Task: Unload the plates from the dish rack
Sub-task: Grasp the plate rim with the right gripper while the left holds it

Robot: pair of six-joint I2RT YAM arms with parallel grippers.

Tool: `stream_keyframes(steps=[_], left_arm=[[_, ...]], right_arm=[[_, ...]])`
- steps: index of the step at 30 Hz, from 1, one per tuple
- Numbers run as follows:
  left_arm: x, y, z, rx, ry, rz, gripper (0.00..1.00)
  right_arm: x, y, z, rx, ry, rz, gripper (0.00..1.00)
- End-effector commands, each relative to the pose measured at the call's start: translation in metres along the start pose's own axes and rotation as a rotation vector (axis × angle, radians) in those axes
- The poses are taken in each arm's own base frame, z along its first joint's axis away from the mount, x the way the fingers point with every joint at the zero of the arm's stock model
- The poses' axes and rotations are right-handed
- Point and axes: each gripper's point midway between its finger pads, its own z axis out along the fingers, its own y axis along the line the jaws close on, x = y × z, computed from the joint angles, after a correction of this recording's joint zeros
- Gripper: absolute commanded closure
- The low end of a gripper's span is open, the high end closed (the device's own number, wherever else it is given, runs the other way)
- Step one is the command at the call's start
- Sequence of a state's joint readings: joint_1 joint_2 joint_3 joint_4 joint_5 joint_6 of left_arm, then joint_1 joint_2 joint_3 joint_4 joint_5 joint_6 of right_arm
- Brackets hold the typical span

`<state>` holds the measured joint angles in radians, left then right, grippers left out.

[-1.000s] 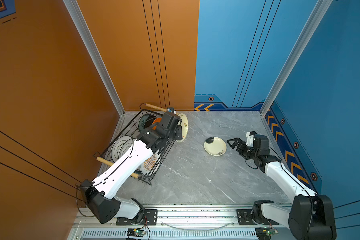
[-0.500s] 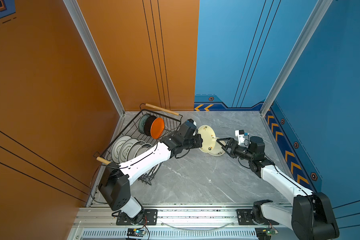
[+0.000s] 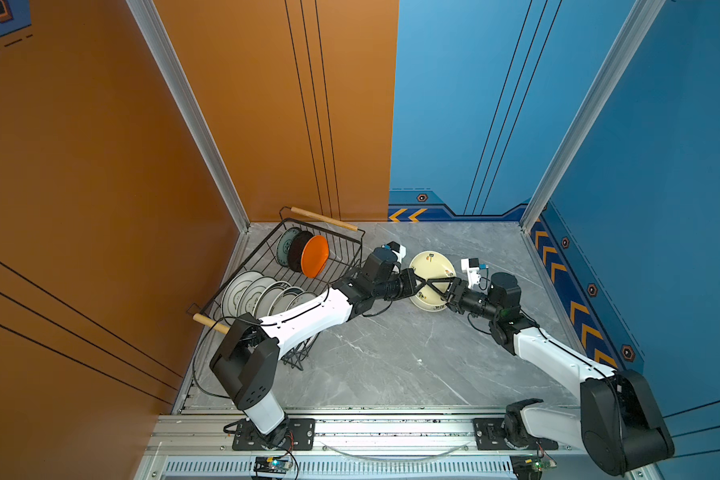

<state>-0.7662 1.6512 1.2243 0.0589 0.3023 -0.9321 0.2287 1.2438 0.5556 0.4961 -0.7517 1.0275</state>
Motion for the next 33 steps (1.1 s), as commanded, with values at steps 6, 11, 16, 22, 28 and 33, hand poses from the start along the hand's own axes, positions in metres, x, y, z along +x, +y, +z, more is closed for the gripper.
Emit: stream_keyframes(steps=[6,11,16,22,28,33], left_arm=[[0.006,-0.007,0.002,0.073,0.020,-0.020,0.93],[0.005,-0.005,0.002,0.096,0.014,-0.042,0.82],[0.005,-0.004,0.002,0.098,0.021,-0.034,0.76],[0.002,-0.001,-0.003,0.078,0.010,-0.022,0.52],[-0.001,0.009,-0.022,0.025,-0.003,0.014,0.46],[-0.002,0.024,-0.052,-0.122,-0.012,0.109,0.38]], right_arm=[[-0.004,0.018,-0.001,-0.076,-0.019,-0.029,0.67],[-0.004,0.019,0.000,-0.084,-0.013,-0.014,0.79],[-0.008,0.022,0.001,-0.100,-0.013,0.003,0.94],[-0.016,0.026,-0.001,-0.092,-0.031,0.001,1.00],[-0.031,0.026,-0.009,0.011,-0.059,-0.067,1.00],[-0.051,0.022,-0.024,0.155,-0.110,-0.134,1.00]])
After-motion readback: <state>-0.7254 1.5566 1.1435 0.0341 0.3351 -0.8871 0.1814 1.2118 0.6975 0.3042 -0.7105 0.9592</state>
